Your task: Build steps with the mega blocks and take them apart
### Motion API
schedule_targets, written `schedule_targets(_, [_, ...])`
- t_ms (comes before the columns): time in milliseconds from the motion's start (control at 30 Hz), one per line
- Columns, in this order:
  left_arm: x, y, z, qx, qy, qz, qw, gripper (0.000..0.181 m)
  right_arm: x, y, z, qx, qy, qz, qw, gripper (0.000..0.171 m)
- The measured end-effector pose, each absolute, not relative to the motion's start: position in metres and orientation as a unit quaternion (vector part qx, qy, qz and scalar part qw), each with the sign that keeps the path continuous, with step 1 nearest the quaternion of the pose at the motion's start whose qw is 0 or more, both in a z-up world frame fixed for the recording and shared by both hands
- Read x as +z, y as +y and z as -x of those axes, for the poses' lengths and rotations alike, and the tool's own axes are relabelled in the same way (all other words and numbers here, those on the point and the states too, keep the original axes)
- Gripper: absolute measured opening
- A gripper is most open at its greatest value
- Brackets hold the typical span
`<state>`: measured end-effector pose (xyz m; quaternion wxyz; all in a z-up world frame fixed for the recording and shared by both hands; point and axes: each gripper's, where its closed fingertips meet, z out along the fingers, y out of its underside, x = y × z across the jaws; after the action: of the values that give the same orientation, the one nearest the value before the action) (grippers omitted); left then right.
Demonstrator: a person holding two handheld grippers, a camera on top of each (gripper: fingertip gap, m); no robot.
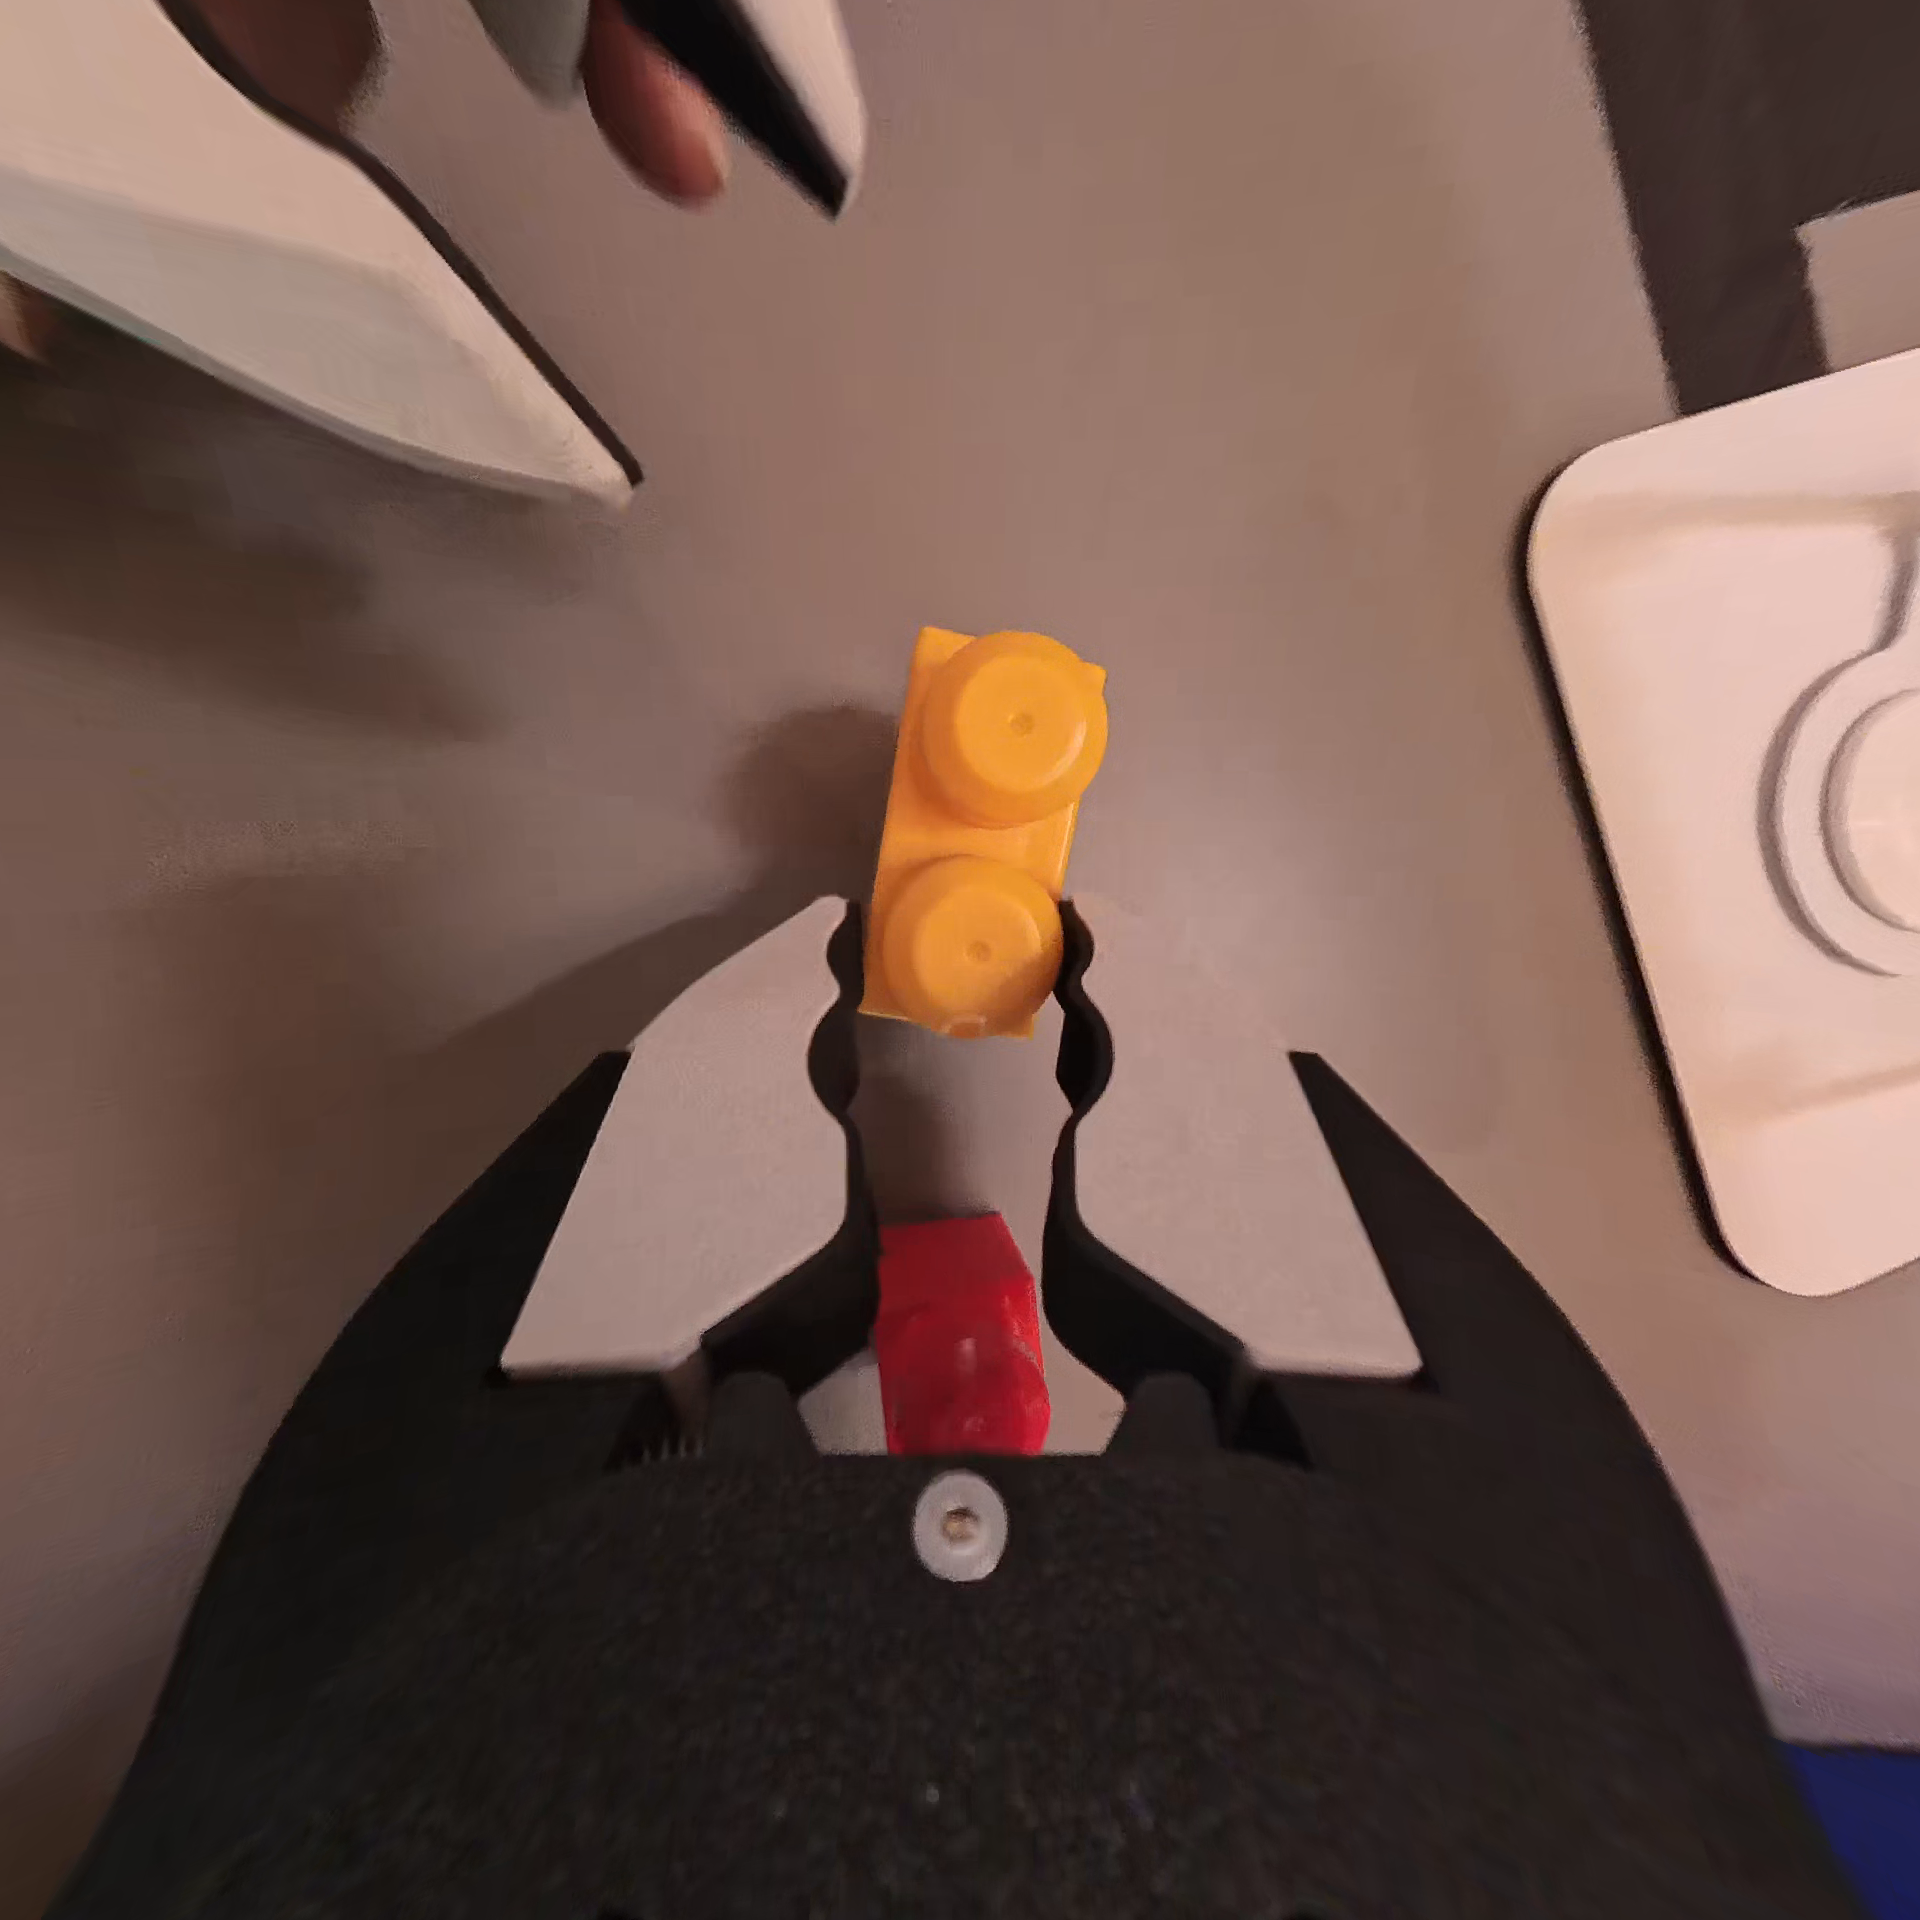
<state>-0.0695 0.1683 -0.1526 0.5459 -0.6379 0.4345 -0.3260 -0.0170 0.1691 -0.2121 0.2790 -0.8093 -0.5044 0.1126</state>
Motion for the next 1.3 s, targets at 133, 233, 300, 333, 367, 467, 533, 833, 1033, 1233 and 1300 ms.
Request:
schedule_targets(133, [-0.128,0.168,0.076,-0.388,0.387,0.614,0.568,0.03,-0.146,0.165,0.018,0.269,-0.437,0.757,0.404,0.035])
schedule_targets(233, [-0.099,0.153,0.075,-0.477,0.348,0.571,0.57,0.031,-0.092,0.143,0.015,0.396,-0.411,0.657,0.492,0.035])
schedule_targets(300, [-0.079,0.14,0.073,-0.541,0.327,0.533,0.562,0.035,-0.073,0.128,0.011,0.442,-0.398,0.607,0.528,0.035])
schedule_targets(333, [-0.071,0.132,0.071,-0.569,0.321,0.516,0.554,0.038,-0.069,0.122,0.01,0.458,-0.392,0.592,0.535,0.035])
schedule_targets(367, [-0.065,0.125,0.069,-0.59,0.319,0.503,0.545,0.04,-0.069,0.118,0.01,0.471,-0.387,0.583,0.538,0.035])
schedule_targets(467, [-0.062,0.11,0.057,-0.604,0.336,0.49,0.532,0.046,-0.078,0.105,0.016,0.489,-0.385,0.563,0.544,0.035])
schedule_targets(533, [-0.067,0.104,0.048,-0.597,0.354,0.494,0.523,0.05,-0.082,0.098,0.023,0.505,-0.382,0.546,0.548,0.035])
schedule_targets(833, [-0.079,0.098,0.039,-0.607,0.366,0.502,0.496,0.039,-0.096,0.09,0.04,0.505,-0.4,0.537,0.545,0.035])
schedule_targets(1033, [-0.082,0.098,0.038,-0.605,0.367,0.505,0.493,0.037,-0.101,0.091,0.041,0.491,-0.407,0.548,0.542,0.035])
schedule_targets(1233, [-0.085,0.095,0.037,-0.576,0.395,0.508,0.504,0.037,-0.106,0.092,0.038,0.456,-0.428,0.573,0.53,0.035])
schedule_targets(1300, [-0.084,0.099,0.042,-0.572,0.394,0.505,0.512,0.037,-0.107,0.099,0.026,0.418,-0.44,0.599,0.523,0.039])
